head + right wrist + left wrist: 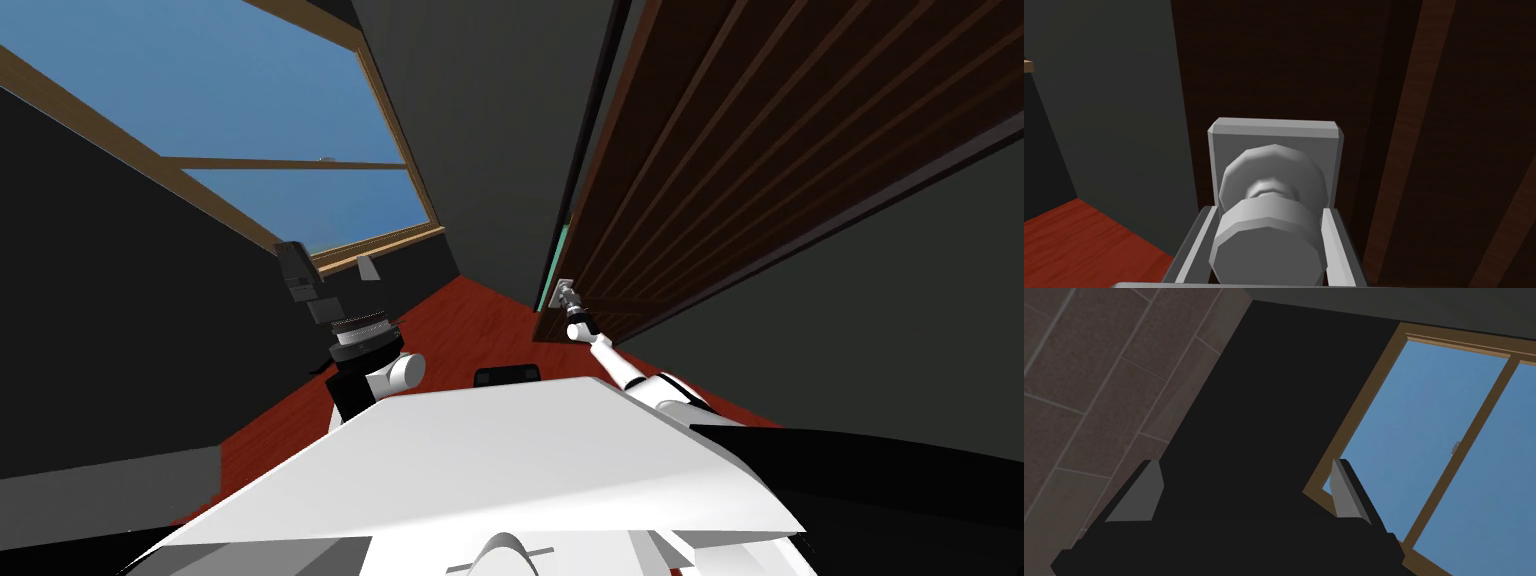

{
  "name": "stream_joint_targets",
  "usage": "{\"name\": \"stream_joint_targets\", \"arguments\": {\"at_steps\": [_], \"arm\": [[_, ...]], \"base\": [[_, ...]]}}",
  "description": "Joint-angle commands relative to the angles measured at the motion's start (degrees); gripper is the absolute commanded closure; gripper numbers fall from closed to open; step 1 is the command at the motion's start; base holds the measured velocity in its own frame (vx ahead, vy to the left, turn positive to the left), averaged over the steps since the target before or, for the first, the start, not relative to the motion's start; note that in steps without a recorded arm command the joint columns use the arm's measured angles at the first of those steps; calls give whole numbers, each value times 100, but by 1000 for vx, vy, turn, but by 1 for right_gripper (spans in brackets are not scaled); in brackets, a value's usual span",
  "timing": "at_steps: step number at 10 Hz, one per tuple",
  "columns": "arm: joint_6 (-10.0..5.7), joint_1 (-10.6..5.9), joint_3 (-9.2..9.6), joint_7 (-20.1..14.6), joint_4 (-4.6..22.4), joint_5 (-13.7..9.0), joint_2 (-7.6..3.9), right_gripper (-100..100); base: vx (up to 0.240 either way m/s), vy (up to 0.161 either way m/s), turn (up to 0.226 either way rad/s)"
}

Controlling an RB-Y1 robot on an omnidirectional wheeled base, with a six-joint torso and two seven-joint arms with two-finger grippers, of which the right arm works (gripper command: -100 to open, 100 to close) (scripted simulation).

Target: Pull the door open

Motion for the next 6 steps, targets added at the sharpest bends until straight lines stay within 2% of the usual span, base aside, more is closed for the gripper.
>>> {"name": "stream_joint_targets", "arguments": {"at_steps": [1, 3, 6], "arm": [[-27, 41, 150, -116, -74, 21, -83, 100], [-81, 102, 356, -294, -207, 45, -247, 100], [-142, 170, 589, -495, -357, 72, -431, 100]], "base": [[-237, -79, 103], [-234, -100, 112], [-224, -95, 89]]}}
